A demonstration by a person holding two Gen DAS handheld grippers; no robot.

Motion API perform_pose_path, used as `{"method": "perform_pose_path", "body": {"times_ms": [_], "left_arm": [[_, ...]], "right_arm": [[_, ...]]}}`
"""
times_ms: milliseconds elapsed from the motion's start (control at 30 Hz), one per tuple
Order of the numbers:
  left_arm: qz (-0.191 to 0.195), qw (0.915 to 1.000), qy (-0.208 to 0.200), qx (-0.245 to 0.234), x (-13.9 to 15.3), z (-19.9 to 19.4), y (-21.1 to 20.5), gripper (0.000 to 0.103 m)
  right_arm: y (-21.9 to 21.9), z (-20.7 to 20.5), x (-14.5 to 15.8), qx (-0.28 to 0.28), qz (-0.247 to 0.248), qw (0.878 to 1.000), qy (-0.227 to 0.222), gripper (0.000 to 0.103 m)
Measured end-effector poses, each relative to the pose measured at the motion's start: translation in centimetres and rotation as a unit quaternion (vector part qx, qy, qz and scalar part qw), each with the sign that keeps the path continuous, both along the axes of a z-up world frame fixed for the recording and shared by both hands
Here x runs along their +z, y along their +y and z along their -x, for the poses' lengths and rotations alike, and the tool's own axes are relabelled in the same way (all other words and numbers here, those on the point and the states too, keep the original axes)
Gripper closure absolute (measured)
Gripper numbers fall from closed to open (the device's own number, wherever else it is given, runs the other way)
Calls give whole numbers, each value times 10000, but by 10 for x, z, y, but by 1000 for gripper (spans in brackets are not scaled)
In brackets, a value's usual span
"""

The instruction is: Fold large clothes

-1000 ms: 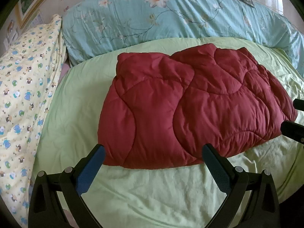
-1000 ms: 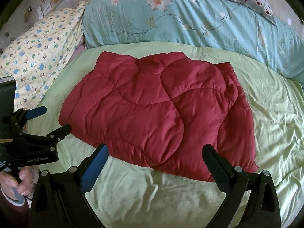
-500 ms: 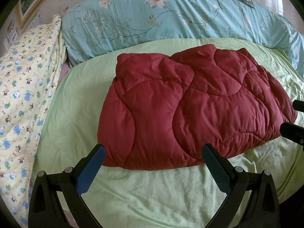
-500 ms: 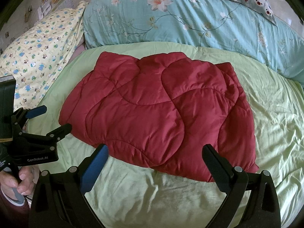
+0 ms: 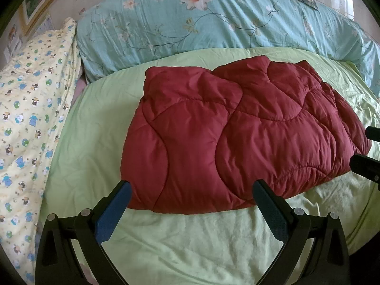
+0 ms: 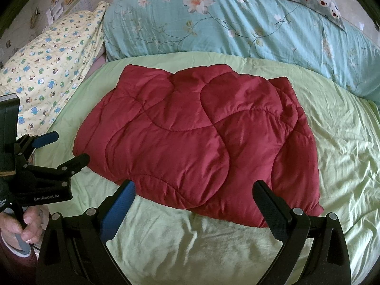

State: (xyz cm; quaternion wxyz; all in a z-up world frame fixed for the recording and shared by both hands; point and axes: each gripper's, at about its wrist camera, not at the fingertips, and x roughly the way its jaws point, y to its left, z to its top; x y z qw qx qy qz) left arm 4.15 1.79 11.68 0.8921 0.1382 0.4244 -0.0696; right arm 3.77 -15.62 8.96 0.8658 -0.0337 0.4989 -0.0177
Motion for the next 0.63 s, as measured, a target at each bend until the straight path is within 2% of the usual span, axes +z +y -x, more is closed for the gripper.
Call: {"method": "perform_pose_path", "body": {"times_ms": [633], "left_arm": [[116,9998,160,-25,-12,-19,-6,1]], "right_arm": [[-10,-6,-10,-78,-51,9999,114,3]]}}
